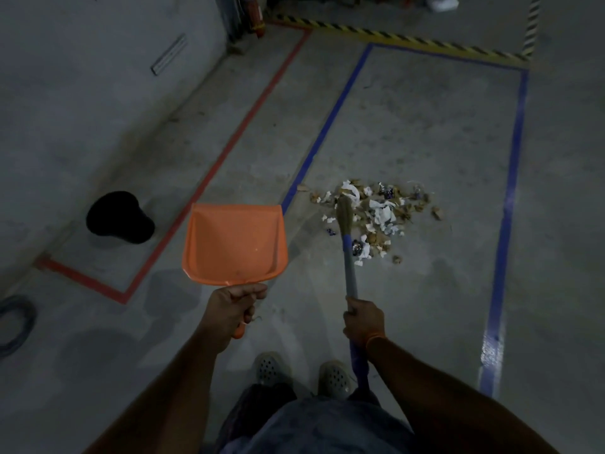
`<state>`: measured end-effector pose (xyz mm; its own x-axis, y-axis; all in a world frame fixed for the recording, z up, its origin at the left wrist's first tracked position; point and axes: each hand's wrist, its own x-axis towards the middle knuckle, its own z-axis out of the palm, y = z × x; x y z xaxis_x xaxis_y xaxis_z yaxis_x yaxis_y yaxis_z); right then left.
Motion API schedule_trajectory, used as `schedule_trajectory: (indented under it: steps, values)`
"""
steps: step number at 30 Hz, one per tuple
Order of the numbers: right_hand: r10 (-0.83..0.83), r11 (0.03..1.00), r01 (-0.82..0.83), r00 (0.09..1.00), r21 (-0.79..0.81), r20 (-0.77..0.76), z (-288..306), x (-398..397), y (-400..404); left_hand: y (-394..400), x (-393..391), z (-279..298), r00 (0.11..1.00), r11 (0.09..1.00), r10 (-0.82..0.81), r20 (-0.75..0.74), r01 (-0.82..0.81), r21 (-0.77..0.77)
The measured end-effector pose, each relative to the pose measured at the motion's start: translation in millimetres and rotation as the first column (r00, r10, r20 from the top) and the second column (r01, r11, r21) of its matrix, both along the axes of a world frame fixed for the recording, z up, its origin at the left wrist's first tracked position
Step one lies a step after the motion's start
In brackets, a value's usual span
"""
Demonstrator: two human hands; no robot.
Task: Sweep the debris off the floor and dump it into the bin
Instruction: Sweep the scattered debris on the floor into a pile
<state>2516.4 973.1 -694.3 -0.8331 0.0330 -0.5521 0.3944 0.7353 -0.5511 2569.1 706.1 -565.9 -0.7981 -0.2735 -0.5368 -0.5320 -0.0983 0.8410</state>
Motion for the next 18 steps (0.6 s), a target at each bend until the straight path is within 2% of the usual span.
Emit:
schedule_trajectory:
  steps: [4,7,18]
  values:
    - [-0.005,0.997,0.008,1.000,-0.083,0.030,-4,-13,-34,-32,-6,1,1.000,1.000,0.006,0.001,-0.006,-0.029]
    - [0.057,0.995,-0.054,0.998,-0.080,0.028,-5,-32,-67,-66,-18,-2,1.000,1.000,0.004,0.020,-0.003,-0.030]
    - [0.029,0.997,-0.025,0.998,-0.073,0.057,-17,-157,-248,-228,-113,-20,0.989,0.989,-0.136,0.053,0.138,-0.043]
